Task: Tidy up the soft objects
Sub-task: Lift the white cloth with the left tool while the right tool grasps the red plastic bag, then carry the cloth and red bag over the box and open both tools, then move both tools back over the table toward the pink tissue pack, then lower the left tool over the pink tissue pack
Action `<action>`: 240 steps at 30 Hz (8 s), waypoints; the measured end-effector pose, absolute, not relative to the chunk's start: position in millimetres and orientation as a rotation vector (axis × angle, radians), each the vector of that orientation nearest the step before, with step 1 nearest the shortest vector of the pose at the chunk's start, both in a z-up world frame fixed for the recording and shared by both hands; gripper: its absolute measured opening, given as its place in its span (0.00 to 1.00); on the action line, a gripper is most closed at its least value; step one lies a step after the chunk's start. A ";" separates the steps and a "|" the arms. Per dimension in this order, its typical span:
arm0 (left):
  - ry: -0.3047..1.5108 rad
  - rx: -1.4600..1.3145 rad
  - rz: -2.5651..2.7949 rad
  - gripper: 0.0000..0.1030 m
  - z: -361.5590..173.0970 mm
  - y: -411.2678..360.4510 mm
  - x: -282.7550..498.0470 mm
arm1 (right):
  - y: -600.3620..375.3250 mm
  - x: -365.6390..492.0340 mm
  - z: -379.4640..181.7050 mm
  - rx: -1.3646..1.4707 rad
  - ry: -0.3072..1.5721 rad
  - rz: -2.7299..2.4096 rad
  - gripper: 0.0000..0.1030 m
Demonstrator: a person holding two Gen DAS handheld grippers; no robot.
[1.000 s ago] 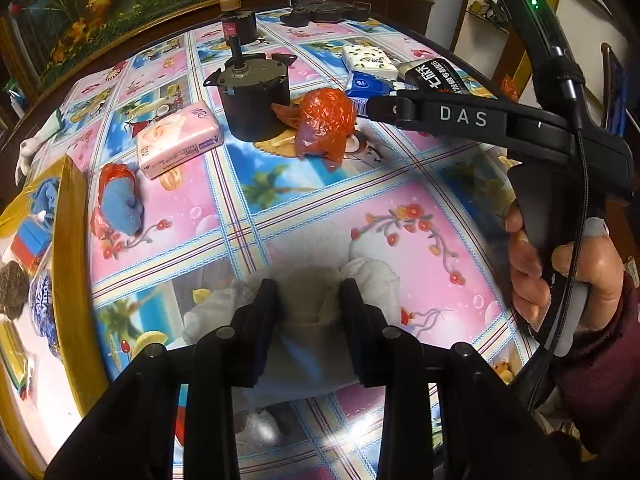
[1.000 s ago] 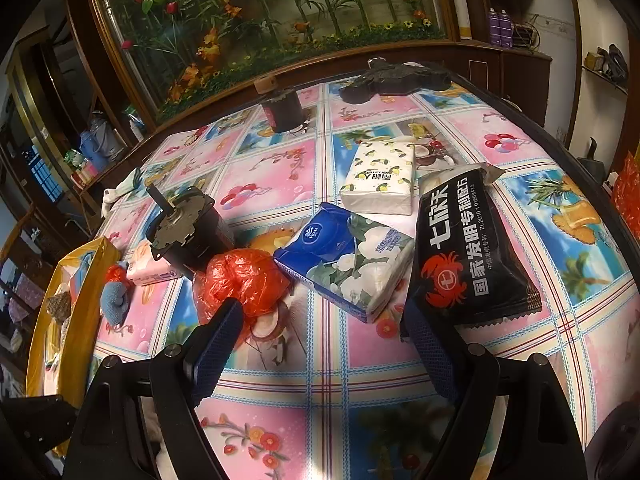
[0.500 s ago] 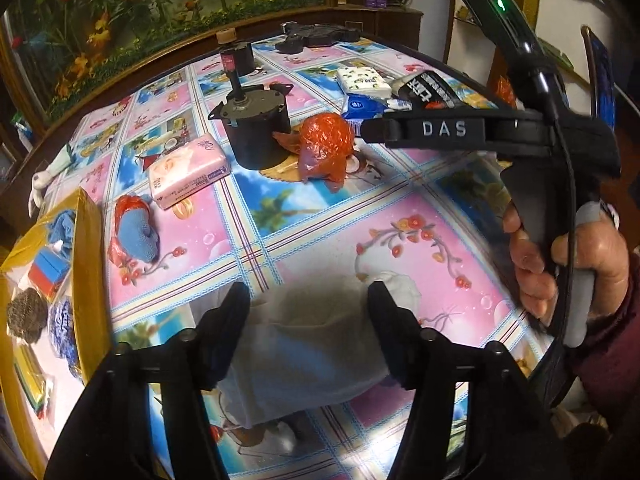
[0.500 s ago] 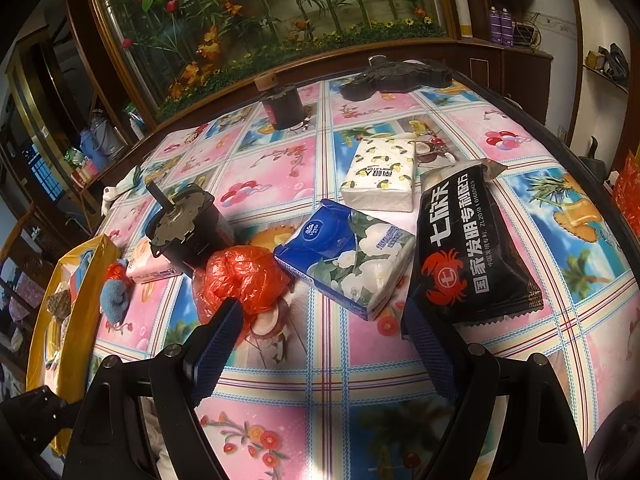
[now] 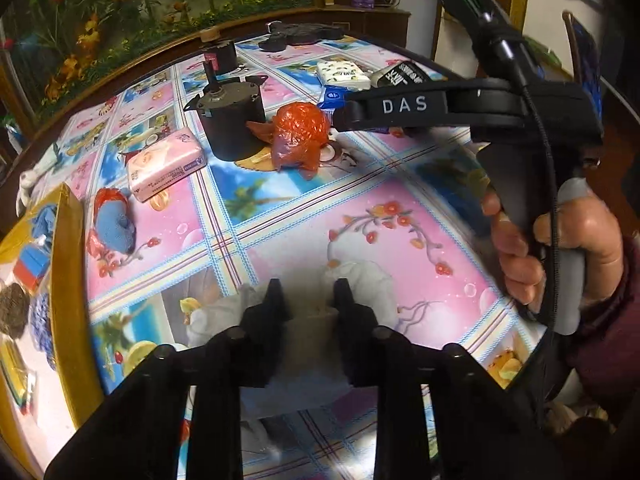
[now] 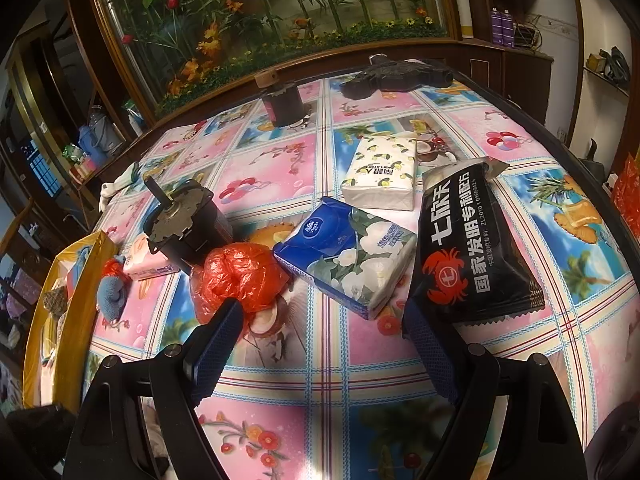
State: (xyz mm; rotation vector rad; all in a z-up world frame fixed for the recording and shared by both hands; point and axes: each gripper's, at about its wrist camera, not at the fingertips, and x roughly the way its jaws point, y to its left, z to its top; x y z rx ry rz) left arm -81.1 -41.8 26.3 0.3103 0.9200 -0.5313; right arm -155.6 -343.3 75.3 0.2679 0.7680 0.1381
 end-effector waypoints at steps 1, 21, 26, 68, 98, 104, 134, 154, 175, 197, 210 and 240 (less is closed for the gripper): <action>0.923 0.277 -0.536 0.20 28.2 -38.0 -81.4 | -343.1 -155.3 75.2 0.268 0.768 0.137 0.80; 0.789 -0.206 -0.447 0.19 78.1 122.9 -111.4 | -348.4 -168.1 85.2 0.312 0.699 0.153 0.80; 0.817 -0.004 -0.538 0.66 68.7 78.7 -103.4 | -324.5 -187.7 90.5 0.249 0.719 0.205 0.80; 0.923 -0.290 -0.047 0.20 37.3 264.5 -73.7 | -259.4 -150.2 103.3 0.249 0.831 0.205 0.35; 0.751 -0.628 -0.057 0.58 38.7 325.0 -104.8 | 15.3 -114.1 100.0 -0.118 0.977 0.685 0.39; 0.761 -0.653 -0.064 0.60 36.6 321.0 -109.6 | -0.5 -137.5 119.4 -0.077 0.908 0.680 0.65; 0.932 -0.407 -0.244 0.60 57.3 139.7 -107.4 | -267.3 -196.3 125.2 0.122 0.789 0.414 0.76; 0.976 -0.291 -0.272 0.60 57.6 93.0 -92.3 | -319.3 -168.0 102.3 0.167 0.744 0.295 0.76; 0.996 -0.047 -0.198 0.60 44.2 23.8 114.9 | -347.4 -159.9 88.2 0.253 0.717 0.202 0.78; 1.171 0.136 -0.216 0.61 28.3 4.9 64.9 | -353.6 -163.2 89.3 0.227 0.681 0.137 0.78; 1.140 0.081 -0.486 0.60 52.2 -13.4 -30.8 | -356.4 -162.9 87.8 0.232 0.690 0.119 0.79; 1.036 -0.052 -0.499 0.60 47.9 6.6 -45.1 | -356.8 -161.8 85.2 0.237 0.703 0.114 0.80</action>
